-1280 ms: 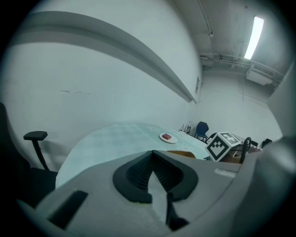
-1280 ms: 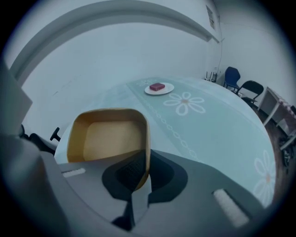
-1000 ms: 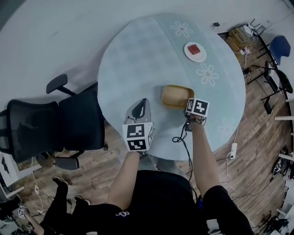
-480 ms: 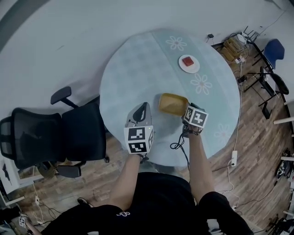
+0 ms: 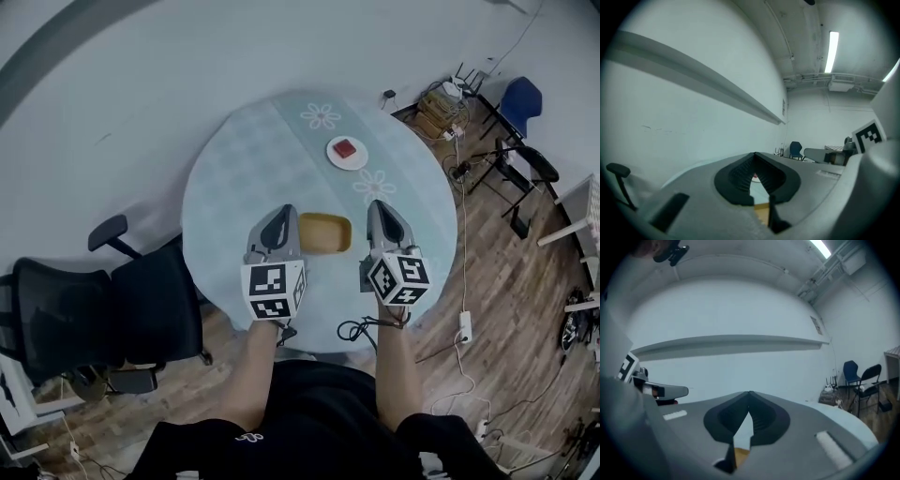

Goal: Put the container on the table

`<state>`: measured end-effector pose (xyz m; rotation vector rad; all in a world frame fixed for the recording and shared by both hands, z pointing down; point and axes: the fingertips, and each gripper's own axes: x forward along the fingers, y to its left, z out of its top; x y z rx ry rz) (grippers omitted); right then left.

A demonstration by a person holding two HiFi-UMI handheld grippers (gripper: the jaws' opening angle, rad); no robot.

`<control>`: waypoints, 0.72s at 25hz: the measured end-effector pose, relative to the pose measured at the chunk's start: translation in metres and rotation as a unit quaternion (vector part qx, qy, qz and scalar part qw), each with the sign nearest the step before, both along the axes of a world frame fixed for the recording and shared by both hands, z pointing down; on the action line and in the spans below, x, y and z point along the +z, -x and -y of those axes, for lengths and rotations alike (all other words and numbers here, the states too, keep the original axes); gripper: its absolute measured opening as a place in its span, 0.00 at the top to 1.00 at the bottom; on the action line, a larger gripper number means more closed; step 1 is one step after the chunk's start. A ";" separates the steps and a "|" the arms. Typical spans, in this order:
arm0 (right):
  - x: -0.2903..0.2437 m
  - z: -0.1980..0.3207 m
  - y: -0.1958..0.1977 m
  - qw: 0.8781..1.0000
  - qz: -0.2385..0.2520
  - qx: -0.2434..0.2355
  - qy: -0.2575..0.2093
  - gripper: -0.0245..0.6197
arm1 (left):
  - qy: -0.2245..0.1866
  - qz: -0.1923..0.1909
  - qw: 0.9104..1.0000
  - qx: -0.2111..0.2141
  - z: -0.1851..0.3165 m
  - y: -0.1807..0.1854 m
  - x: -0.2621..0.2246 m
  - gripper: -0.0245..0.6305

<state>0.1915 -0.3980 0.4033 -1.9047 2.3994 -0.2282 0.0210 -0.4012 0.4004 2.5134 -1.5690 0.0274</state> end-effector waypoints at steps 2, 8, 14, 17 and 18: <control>-0.025 -0.015 -0.005 0.999 0.002 -0.002 -0.036 0.95 | -0.027 0.002 1.000 0.001 -0.001 -0.007 -0.020 0.96; -0.066 -0.037 -0.021 0.996 -0.018 0.031 -0.082 0.95 | -0.069 -0.001 0.997 0.019 -0.009 -0.025 -0.052 0.96; -0.064 -0.042 -0.029 0.997 -0.057 0.027 -0.054 0.95 | -0.073 -0.002 0.997 0.027 -0.017 -0.041 -0.057 0.96; -0.066 -0.041 -0.027 0.997 -0.058 0.025 -0.052 0.95 | -0.077 0.001 0.997 0.028 -0.017 -0.041 -0.061 0.96; -0.067 -0.040 -0.025 0.997 -0.059 0.024 -0.053 0.95 | -0.077 0.002 0.997 0.028 -0.016 -0.040 -0.062 0.96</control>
